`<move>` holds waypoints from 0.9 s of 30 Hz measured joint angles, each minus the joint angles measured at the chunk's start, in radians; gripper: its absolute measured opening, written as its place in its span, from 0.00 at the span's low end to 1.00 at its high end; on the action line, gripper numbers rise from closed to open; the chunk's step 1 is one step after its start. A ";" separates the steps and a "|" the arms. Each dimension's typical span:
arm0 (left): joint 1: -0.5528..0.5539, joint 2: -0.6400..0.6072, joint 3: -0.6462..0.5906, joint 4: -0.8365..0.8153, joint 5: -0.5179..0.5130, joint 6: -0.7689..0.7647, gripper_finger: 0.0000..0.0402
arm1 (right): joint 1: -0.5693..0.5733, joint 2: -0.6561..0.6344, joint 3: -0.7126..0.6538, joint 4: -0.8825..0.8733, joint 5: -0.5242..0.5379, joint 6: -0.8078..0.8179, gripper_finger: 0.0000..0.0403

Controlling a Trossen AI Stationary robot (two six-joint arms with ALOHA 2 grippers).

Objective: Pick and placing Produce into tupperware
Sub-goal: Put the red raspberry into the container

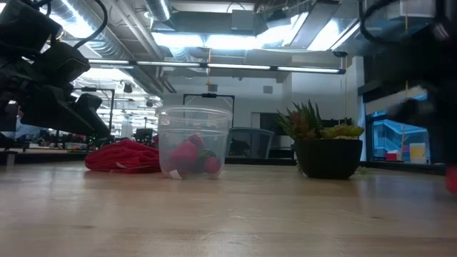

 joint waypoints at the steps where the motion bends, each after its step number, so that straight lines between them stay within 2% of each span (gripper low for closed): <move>1: 0.000 0.000 0.000 0.000 0.000 0.000 0.48 | -0.008 -0.009 -0.001 0.037 0.002 -0.020 0.22; 7: 0.000 0.000 0.000 0.000 0.000 0.000 0.48 | -0.104 -0.096 0.003 0.209 0.011 -0.217 0.22; 11: 0.000 0.000 0.000 0.000 0.000 -0.001 0.48 | -0.201 -0.129 0.061 0.177 0.022 -0.364 0.22; 18: 0.000 0.000 0.000 0.000 0.000 -0.001 0.48 | -0.353 -0.111 0.280 0.095 0.021 -0.703 0.22; 27: 0.000 0.000 0.000 0.000 0.000 0.000 0.48 | -0.484 0.047 0.592 -0.014 0.021 -0.955 0.23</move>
